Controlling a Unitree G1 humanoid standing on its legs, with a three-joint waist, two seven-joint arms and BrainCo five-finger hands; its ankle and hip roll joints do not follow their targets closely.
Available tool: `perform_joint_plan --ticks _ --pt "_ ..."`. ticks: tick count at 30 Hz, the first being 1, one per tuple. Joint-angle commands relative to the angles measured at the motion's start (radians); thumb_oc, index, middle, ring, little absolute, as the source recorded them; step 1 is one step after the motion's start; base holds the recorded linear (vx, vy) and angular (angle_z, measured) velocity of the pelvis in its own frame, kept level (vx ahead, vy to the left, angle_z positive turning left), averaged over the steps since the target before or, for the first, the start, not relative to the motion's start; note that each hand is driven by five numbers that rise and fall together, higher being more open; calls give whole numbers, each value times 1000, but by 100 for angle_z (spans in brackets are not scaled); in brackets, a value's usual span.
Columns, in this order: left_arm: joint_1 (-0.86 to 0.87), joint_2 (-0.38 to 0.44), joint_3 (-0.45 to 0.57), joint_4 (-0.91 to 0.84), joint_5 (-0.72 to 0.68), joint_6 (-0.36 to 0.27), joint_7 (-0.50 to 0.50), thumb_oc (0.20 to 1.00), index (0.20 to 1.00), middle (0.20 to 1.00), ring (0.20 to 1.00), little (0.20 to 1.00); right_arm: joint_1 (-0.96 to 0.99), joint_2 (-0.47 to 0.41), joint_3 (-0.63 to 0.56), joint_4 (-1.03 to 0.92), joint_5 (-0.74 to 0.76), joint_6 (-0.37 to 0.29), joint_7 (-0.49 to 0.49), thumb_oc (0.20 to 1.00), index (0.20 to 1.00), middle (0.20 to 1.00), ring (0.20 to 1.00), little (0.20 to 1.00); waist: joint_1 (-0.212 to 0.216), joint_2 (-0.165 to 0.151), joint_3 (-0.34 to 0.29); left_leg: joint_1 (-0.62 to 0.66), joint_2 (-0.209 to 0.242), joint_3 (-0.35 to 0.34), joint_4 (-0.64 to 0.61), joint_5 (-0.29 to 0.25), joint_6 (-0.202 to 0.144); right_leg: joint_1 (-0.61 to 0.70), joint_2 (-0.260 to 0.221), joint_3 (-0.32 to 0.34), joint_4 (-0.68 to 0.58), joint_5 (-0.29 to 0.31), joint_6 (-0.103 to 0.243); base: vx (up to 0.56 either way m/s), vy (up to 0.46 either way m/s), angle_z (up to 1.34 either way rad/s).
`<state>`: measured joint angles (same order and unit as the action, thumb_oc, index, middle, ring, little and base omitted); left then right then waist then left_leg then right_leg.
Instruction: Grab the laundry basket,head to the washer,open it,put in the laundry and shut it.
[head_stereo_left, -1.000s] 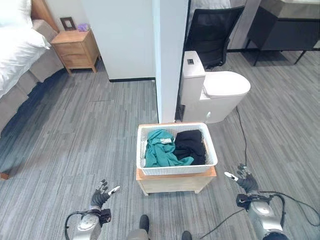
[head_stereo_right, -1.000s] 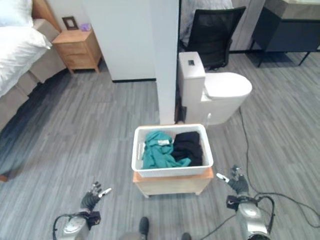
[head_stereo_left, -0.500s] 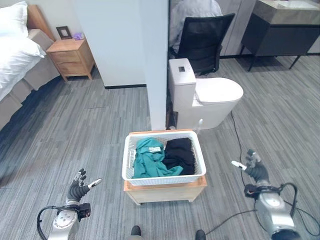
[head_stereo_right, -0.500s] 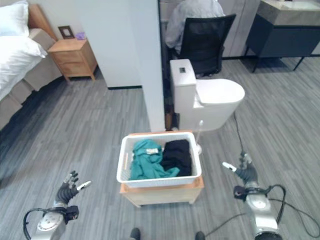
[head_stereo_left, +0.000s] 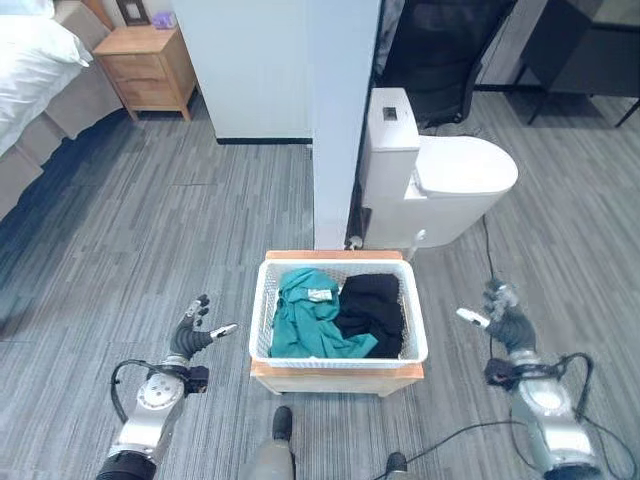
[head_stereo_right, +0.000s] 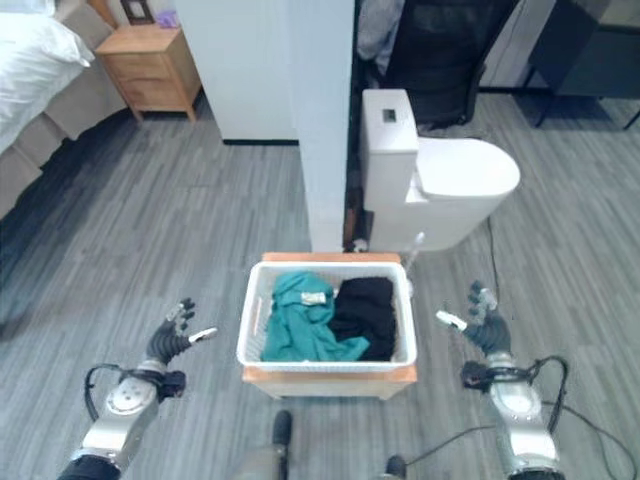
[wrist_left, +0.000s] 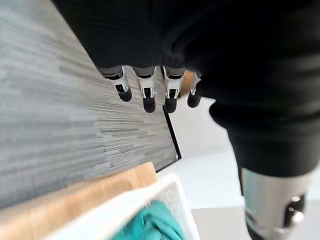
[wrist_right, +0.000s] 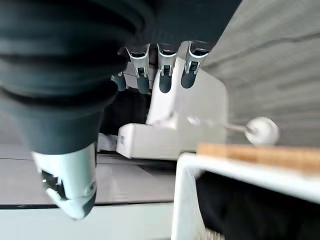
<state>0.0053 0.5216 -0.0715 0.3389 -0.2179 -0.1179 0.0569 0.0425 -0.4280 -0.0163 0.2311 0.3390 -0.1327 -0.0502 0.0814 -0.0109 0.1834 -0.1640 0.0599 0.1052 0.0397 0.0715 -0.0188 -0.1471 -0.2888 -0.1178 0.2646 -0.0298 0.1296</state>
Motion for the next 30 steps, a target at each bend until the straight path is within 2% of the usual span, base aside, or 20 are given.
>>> perform_joint_plan --ticks 1,2,3,7,8,12,14,15,20,26,30 --pt "18 57 73 -104 42 -15 -7 1000 1000 1000 1000 1000 -121 -30 6 4 -10 -23 3 1000 1000 1000 1000 1000 34 4 15 -54 70 -21 51 -30 -33 5 -7 -58 -52 149 62 1 -33 -62" --pt "16 61 71 -109 38 -11 -10 1000 1000 1000 1000 1000 -123 -25 7 8 -7 -23 -1 1000 1000 1000 1000 1000 32 7 23 -53 72 -22 51 -30 -33 -2 -6 -56 -61 161 68 33 -50 -57" --pt "7 60 70 -111 33 -9 -13 1000 1000 1000 1000 1000 -118 -18 4 9 0 -22 -7 1000 1000 1000 1000 1000 32 5 24 -53 72 -20 52 -34 -35 19 -1 -54 -93 139 66 52 -39 -12" --pt "2 61 64 -156 32 -3 -34 1000 1000 1000 1000 1000 -96 -19 -15 7 -6 -18 -5 1000 1000 1000 1000 1000 33 -3 16 -49 63 -25 61 -46 -45 70 -1 -72 -163 126 61 92 -60 17" --pt "10 60 59 -169 25 -1 -46 1000 1000 1000 1000 1000 -92 -30 -18 5 -17 -15 -2 1000 1000 1000 1000 1000 38 -4 -3 -51 67 -26 54 -41 -56 90 3 -99 -201 118 64 56 -77 17" --pt "-16 60 38 -125 49 17 -44 1000 1000 1000 1000 1000 -102 -49 -15 -10 -27 -6 0 1000 1000 1000 1000 1000 36 -5 -15 -61 79 -42 37 -18 -73 93 19 -100 -218 93 59 28 -73 -2" --pt "-36 48 20 -81 36 21 -43 1000 1000 1000 1000 1000 -106 -53 -14 -17 -27 -6 -1 1000 1000 1000 1000 1000 32 -4 -16 -64 82 -49 30 -11 -76 90 26 -95 -218 83 55 -2 -46 -3" --pt "-97 28 -19 31 25 33 -20 1000 1000 1000 1000 1000 -113 -60 0 -23 -27 -1 -1 1000 1000 1000 1000 1000 21 -3 -16 -67 88 -57 22 0 -81 86 38 -88 -214 70 48 1 -47 1" --pt "-231 -23 -111 217 56 45 8 1000 1000 1000 1000 1000 -109 -75 27 -52 -21 3 5 1000 1000 1000 1000 1000 -7 0 -9 -68 109 -68 18 12 -92 74 62 -78 -196 42 32 -5 -36 7" --pt "-337 -83 -156 318 -78 41 34 1000 1000 1000 1000 1000 -143 -74 56 -85 32 -23 -11 1000 1000 1000 1000 1000 -26 -7 36 -97 135 -70 13 33 -97 27 85 -71 -191 49 32 -83 -30 -1" --pt "-423 -133 -166 484 -103 26 88 1000 1000 1000 1000 1000 -152 -54 79 -95 79 -46 -27 1000 1000 1000 1000 1000 -37 -25 68 -121 144 -70 18 37 -100 -1 91 -64 -194 61 31 -71 -20 1"
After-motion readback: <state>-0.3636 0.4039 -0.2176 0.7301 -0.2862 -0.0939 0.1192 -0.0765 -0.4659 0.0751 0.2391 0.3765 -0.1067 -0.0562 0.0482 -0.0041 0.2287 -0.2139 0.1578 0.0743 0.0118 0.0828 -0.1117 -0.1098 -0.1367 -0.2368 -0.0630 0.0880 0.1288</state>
